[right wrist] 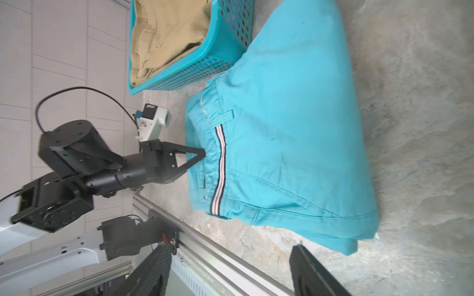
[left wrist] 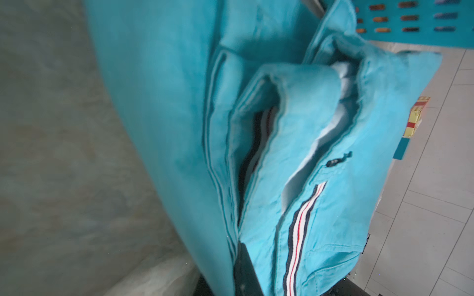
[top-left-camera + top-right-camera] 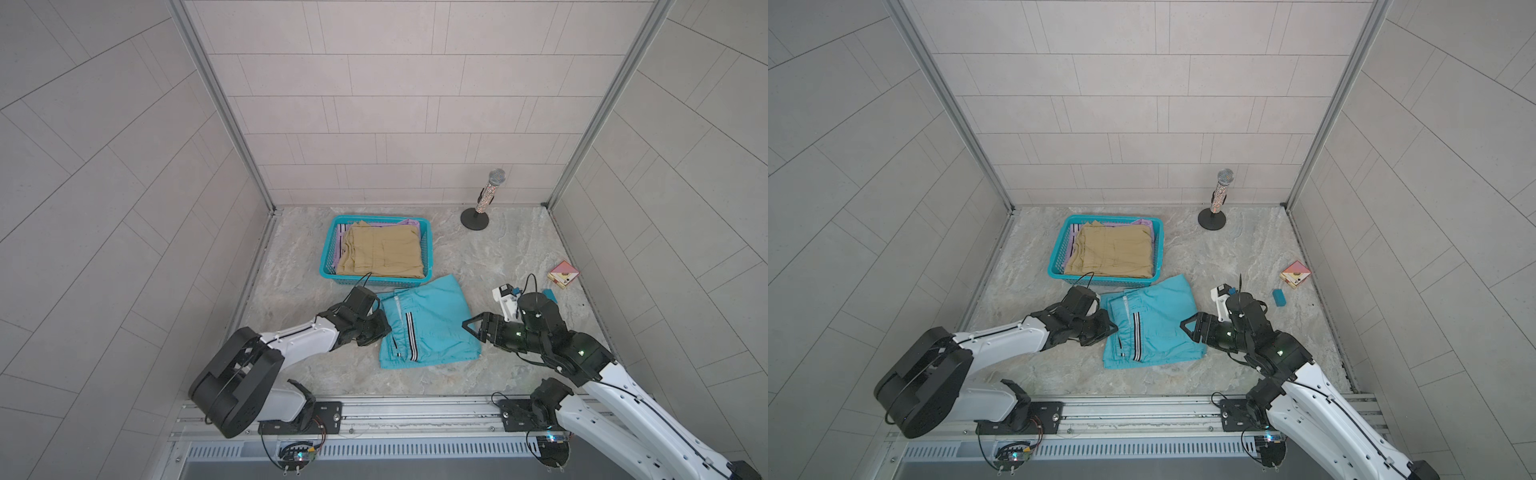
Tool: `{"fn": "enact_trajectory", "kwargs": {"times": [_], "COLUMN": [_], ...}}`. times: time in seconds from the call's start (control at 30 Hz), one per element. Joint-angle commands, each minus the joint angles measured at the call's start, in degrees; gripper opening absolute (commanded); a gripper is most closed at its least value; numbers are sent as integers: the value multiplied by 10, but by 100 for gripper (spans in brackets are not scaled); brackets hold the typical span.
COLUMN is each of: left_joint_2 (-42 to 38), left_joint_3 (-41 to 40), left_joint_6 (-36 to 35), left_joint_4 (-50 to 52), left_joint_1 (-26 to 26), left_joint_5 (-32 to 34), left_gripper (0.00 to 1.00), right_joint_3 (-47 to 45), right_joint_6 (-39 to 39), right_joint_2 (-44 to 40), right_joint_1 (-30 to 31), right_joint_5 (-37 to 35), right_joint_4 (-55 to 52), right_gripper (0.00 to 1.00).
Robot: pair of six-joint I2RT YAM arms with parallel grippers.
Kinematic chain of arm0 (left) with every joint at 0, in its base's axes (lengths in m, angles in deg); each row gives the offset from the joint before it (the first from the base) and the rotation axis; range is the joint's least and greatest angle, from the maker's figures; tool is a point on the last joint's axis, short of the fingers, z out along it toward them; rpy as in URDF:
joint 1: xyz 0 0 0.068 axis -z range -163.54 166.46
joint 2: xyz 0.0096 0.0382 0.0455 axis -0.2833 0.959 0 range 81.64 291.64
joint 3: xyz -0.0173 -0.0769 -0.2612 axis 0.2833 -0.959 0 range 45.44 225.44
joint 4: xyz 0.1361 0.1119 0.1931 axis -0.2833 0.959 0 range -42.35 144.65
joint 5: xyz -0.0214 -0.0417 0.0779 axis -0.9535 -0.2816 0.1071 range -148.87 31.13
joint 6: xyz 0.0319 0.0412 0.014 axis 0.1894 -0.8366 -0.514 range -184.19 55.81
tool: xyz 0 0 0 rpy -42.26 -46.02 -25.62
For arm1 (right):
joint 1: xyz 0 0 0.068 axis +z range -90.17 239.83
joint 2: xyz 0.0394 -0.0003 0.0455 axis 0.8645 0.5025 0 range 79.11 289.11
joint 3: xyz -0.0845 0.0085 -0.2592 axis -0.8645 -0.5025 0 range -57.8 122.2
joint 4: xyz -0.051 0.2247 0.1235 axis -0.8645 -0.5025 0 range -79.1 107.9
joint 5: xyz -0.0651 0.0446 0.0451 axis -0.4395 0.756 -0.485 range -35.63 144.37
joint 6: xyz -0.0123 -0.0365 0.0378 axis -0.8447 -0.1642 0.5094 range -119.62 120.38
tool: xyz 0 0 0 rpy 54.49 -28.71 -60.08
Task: Put the folded long pants in the basket
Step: Pick up the long pant at the center of the board.
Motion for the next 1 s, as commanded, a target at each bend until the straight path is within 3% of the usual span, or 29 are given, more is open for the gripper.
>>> {"fn": "enact_trajectory", "kwargs": {"times": [0.0, 0.23, 0.5, 0.6, 0.73, 0.87, 0.97], "left_joint_2": [-20, -52, -55, -53, -55, -64, -100], "left_joint_3": [-7, -17, -18, -17, -5, 22, 59], "left_joint_6": [-43, -64, -86, -92, -99, -105, -100], "left_joint_4": [77, 128, 149, 154, 169, 198, 234], "left_joint_1": [-2, -22, -45, -53, -63, -64, -64], "left_joint_5": [-17, -15, -36, -41, -42, -44, -53], "left_gripper": [0, 0, 0, 0, 0, 0, 0], "right_joint_3": [-1, 10, 54, 45, 35, 30, 39], "right_joint_6": [-68, -138, -158, -150, -149, -141, -136], "right_joint_2": [67, 259, 434, 456, 446, 407, 348], "right_joint_1": [-6, -9, -10, -8, -8, -4, 7], "right_joint_5": [-39, -97, -14, 12, 15, 20, 11], "right_joint_4": [-11, 82, 196, 236, 238, 221, 179], "right_gripper": [78, 80, 69, 57, 33, 1, 0]}}
